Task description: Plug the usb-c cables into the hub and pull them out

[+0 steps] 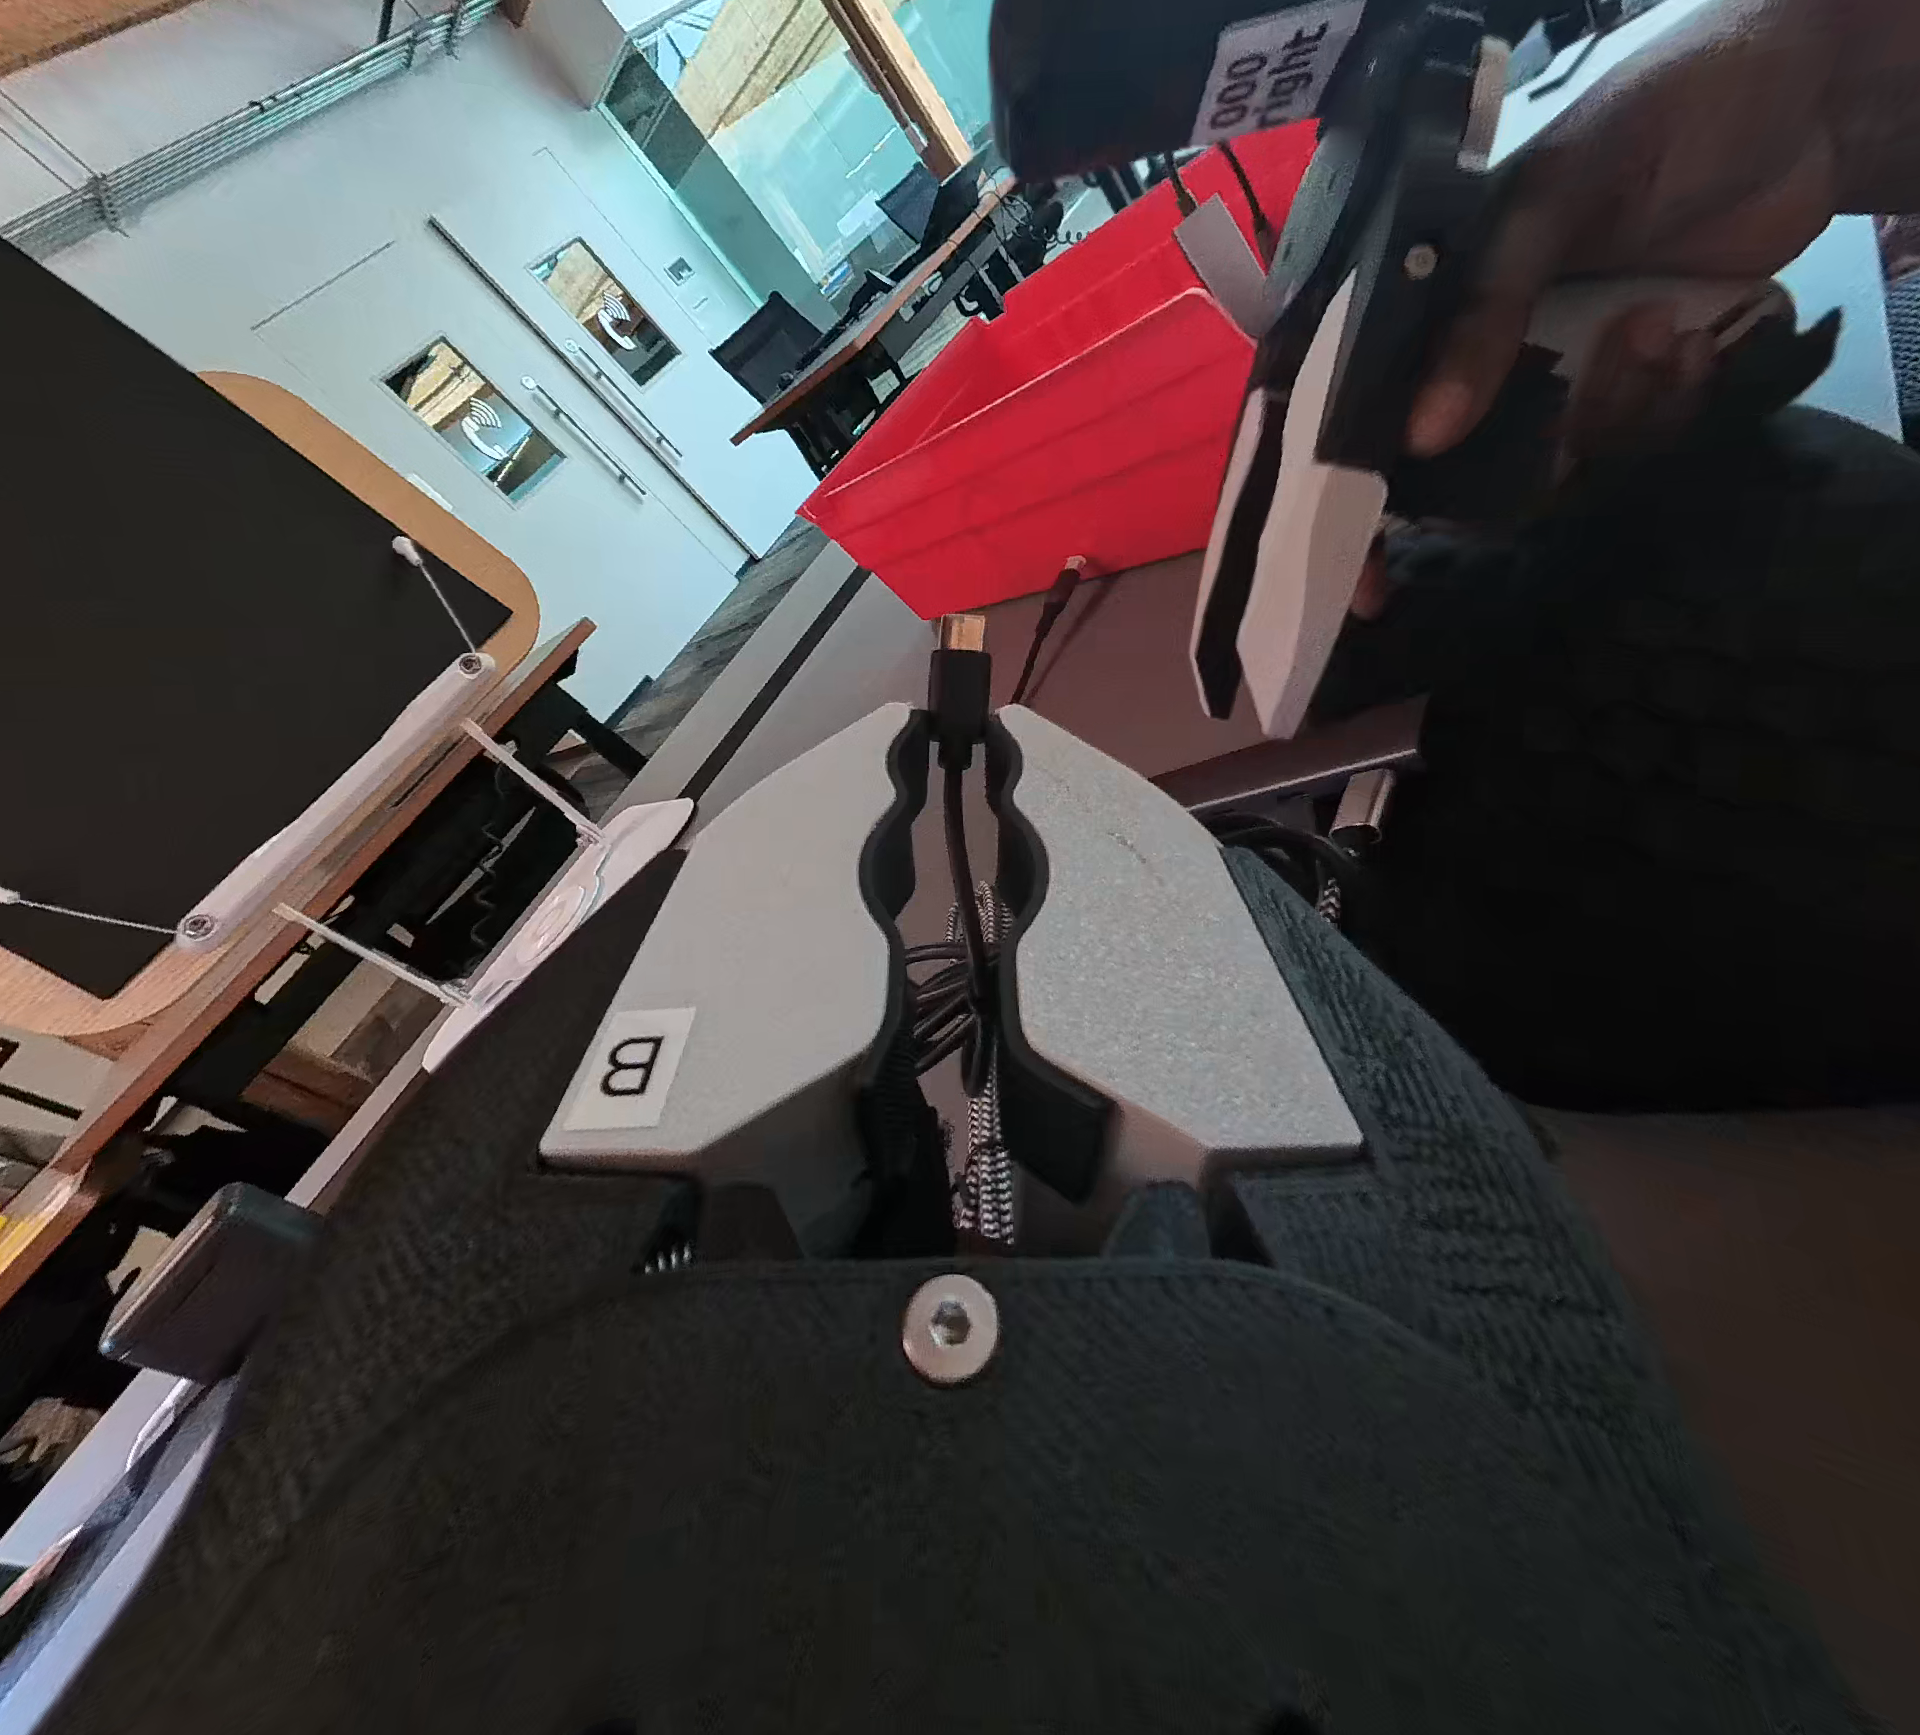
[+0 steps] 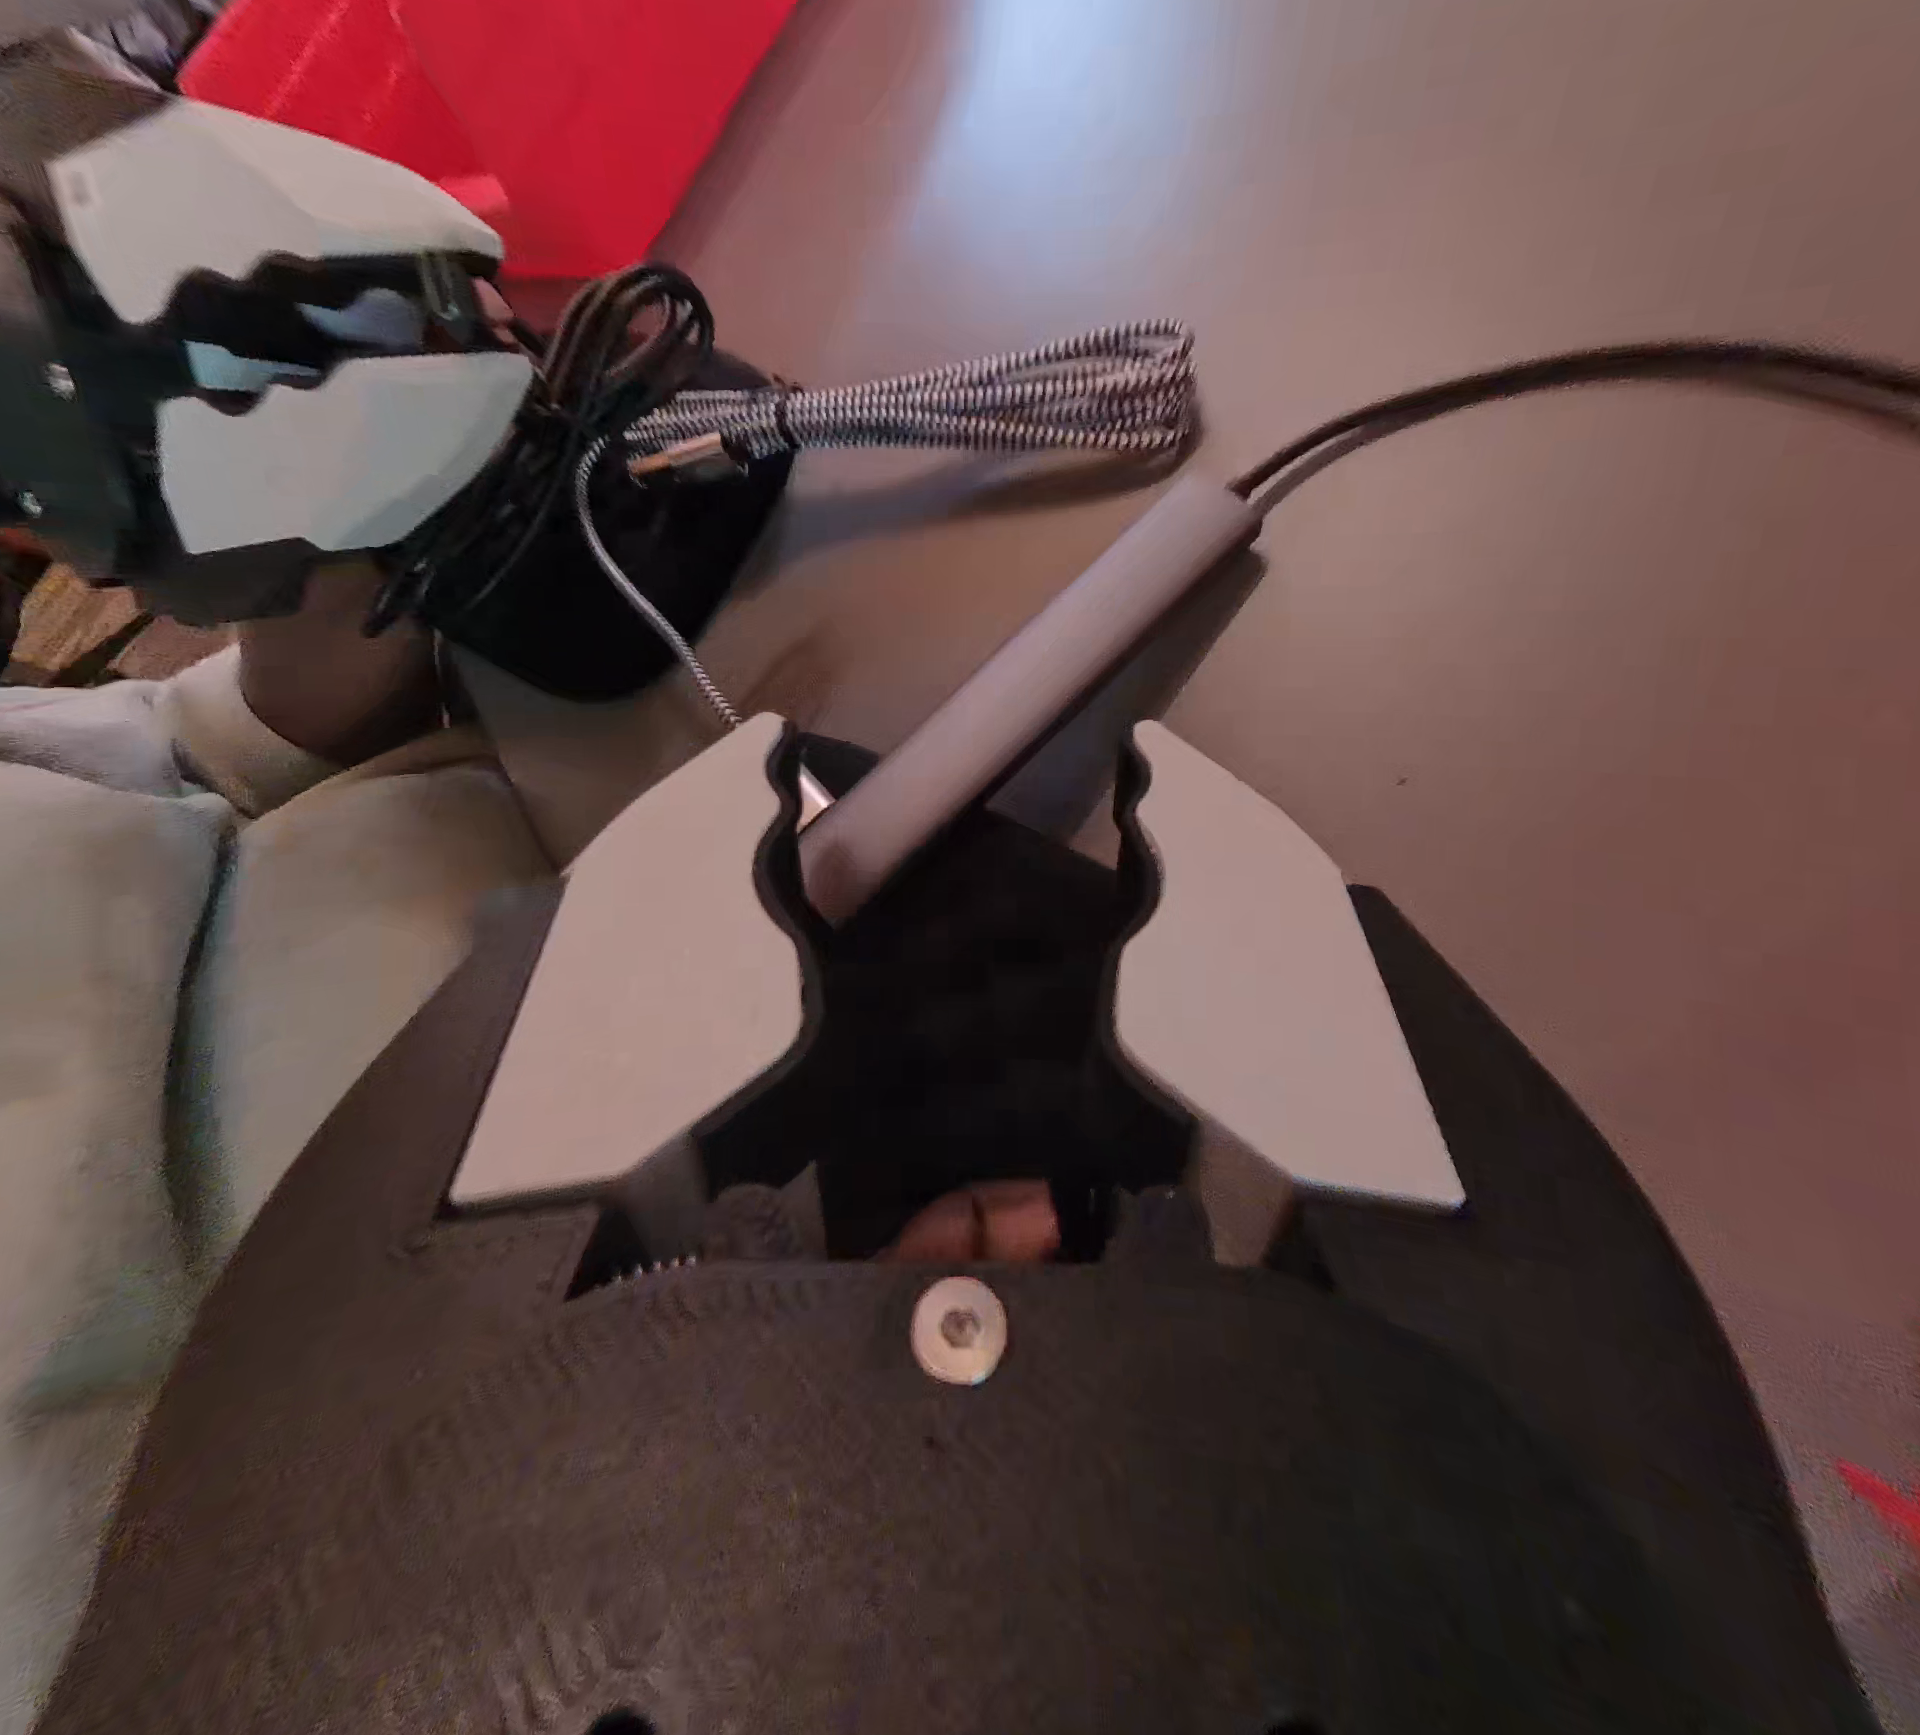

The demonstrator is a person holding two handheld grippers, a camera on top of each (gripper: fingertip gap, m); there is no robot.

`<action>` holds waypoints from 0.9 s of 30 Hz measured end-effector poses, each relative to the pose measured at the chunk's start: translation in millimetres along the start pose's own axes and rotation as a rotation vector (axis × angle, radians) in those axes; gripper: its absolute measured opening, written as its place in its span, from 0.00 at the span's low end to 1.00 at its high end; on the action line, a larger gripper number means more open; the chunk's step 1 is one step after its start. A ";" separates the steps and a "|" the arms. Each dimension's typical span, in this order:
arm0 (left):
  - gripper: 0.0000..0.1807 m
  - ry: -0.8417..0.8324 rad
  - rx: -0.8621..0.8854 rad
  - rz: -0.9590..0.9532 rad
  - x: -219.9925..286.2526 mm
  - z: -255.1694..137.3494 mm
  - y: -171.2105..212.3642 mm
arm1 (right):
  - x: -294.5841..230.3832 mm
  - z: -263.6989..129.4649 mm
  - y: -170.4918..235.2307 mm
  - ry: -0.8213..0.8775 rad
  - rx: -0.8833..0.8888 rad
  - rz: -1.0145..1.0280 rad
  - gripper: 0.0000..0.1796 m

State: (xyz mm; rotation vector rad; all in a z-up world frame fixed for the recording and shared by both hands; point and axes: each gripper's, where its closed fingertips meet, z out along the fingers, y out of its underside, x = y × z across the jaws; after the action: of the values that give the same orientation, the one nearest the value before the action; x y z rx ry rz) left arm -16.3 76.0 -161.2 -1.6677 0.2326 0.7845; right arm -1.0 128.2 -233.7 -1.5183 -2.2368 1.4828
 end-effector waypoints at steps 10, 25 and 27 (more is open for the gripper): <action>0.06 0.007 -0.019 0.029 3.9 3.1 2.6 | 7.6 35.7 9.1 0.132 -0.179 -0.115 0.20; 0.06 -0.027 -0.004 0.001 6.9 7.2 -2.1 | -37.1 -17.7 -69.8 -0.411 0.525 0.248 0.05; 0.06 -0.037 0.009 -0.028 3.6 5.7 -4.0 | -40.4 -18.4 -74.0 -0.479 0.569 0.331 0.05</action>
State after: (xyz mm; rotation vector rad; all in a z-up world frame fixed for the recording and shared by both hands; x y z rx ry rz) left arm -13.4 83.2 -160.5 -1.6430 0.1863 0.7920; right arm -21.5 106.5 -152.8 -1.4895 -1.5292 2.5277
